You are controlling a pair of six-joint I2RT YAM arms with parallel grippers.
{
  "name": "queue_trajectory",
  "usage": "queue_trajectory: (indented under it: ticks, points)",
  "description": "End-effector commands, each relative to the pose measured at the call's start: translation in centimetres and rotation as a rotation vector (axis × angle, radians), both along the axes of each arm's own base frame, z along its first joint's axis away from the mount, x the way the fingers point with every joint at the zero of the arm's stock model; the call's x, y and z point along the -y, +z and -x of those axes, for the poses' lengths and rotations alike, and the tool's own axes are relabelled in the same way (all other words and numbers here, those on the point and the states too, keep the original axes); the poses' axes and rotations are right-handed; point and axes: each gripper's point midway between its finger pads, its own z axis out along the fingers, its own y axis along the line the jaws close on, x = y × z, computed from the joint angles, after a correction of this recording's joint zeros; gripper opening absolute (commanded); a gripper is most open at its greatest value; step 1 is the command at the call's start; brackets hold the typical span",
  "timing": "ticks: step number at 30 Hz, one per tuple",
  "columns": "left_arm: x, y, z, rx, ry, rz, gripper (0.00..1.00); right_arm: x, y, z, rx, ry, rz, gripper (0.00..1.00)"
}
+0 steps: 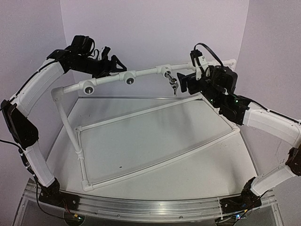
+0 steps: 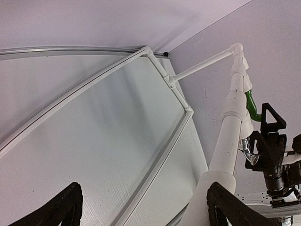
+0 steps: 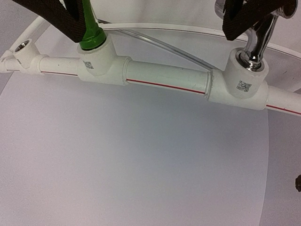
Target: Install the water faucets
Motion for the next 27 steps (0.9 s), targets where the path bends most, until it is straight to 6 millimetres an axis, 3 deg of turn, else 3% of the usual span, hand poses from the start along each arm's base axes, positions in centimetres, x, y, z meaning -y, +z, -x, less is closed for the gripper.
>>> queue_trajectory:
  ticks: [1,10,22,27]
  points:
    - [-0.1,0.9,1.1,0.004,-0.011,0.011,0.91,-1.7,-5.0,-1.0,-0.088,0.038,0.081,0.98]
    - [0.0,0.9,0.9,0.002,-0.011,0.011,0.91,-1.8,-6.4,-1.5,-0.102,0.024,0.110,0.98]
    - [0.2,0.7,0.7,0.000,-0.018,0.010,0.91,-3.4,-4.3,-1.1,-0.043,0.107,0.055,0.98]
    - [0.1,0.7,0.7,0.001,-0.016,0.006,0.91,-4.8,-3.1,0.2,0.007,0.163,0.053,0.98]
